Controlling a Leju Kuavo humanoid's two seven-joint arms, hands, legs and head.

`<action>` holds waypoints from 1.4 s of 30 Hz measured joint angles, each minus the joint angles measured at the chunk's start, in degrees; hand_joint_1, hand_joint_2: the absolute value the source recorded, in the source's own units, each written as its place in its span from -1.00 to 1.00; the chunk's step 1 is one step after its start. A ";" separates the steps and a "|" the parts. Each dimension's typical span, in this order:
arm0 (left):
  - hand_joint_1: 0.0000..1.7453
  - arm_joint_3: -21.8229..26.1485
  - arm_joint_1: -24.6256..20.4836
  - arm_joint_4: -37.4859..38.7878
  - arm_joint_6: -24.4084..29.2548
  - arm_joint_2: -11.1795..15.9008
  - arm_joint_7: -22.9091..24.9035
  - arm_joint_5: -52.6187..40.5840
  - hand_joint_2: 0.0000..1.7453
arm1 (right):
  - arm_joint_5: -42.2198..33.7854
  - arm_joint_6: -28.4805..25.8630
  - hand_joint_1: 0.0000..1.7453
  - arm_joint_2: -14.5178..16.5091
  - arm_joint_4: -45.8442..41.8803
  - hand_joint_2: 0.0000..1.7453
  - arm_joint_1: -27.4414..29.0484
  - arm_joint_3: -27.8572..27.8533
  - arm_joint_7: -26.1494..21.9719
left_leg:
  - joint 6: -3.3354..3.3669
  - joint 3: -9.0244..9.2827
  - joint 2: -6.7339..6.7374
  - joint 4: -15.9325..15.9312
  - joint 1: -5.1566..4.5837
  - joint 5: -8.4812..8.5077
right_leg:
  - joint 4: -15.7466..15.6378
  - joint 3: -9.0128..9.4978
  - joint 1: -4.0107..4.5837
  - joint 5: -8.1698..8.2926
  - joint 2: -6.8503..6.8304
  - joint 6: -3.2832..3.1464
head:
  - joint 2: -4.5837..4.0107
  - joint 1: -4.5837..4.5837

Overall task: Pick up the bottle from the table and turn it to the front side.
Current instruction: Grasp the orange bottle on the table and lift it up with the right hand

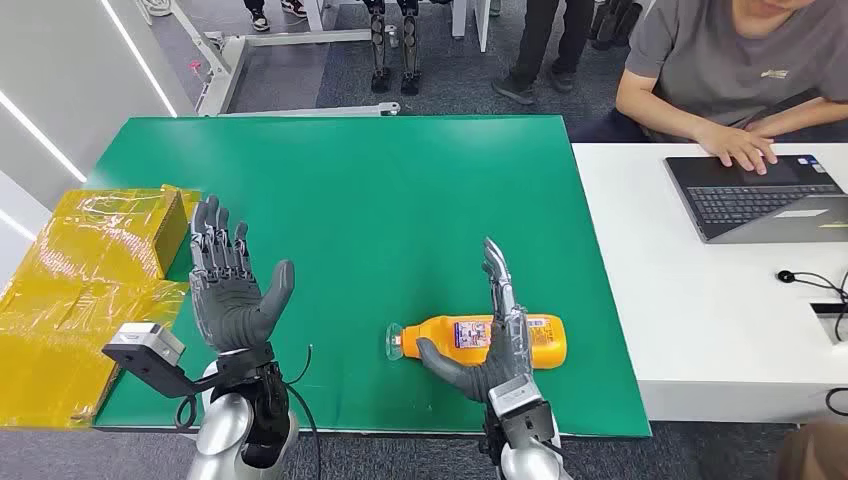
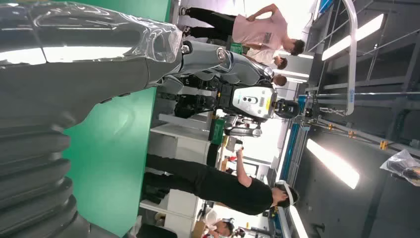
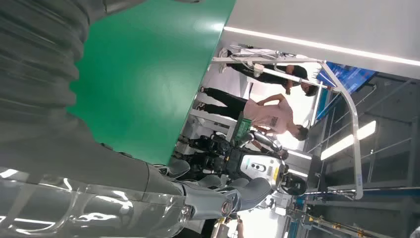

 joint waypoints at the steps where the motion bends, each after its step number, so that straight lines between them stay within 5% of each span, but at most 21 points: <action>1: -1.00 0.00 0.00 0.00 -0.01 0.00 0.00 0.00 1.00 | 0.41 0.45 -1.00 -0.06 0.15 1.00 -0.22 0.08 0.84 | 0.00 0.00 0.00 0.00 0.00 0.00 | 0.00 0.00 0.00 0.00 0.00 0.00 | 0.00 0.00; 8: -1.00 -0.07 0.74 -0.02 -1.91 0.03 0.00 -0.37 1.00 | 10.17 5.76 -1.00 -3.09 1.56 1.00 -2.56 1.20 11.97 | 0.00 -0.01 -0.02 0.00 -0.01 0.00 | -0.01 0.01 0.00 0.00 -0.03 0.00 | 0.00 0.00; 20: -1.00 -0.02 1.15 -0.02 -5.79 0.44 0.00 -1.06 1.00 | 24.04 21.47 -1.00 -12.13 3.73 1.00 -7.79 1.25 23.51 | 0.03 0.00 0.00 0.02 -0.01 -0.01 | -0.03 0.01 -0.01 0.02 -0.02 0.01 | 0.00 -0.01; 33: -1.00 -0.02 0.15 0.71 -8.43 0.51 0.00 -1.01 1.00 | 28.90 26.20 -1.00 -17.58 4.49 1.00 -10.89 1.18 25.47 | 0.04 -0.01 -0.02 0.03 -0.01 -0.02 | -0.03 0.00 -0.01 0.01 -0.02 0.02 | 0.00 -0.01; 42: -1.00 -0.95 -2.75 3.12 -11.32 -0.30 0.00 -0.43 1.00 | 25.05 41.35 -1.00 -18.83 10.82 1.00 -21.93 1.91 23.94 | 0.08 0.00 0.05 0.06 -0.02 0.05 | -0.01 0.02 -0.01 0.13 0.04 0.02 | 0.00 -0.01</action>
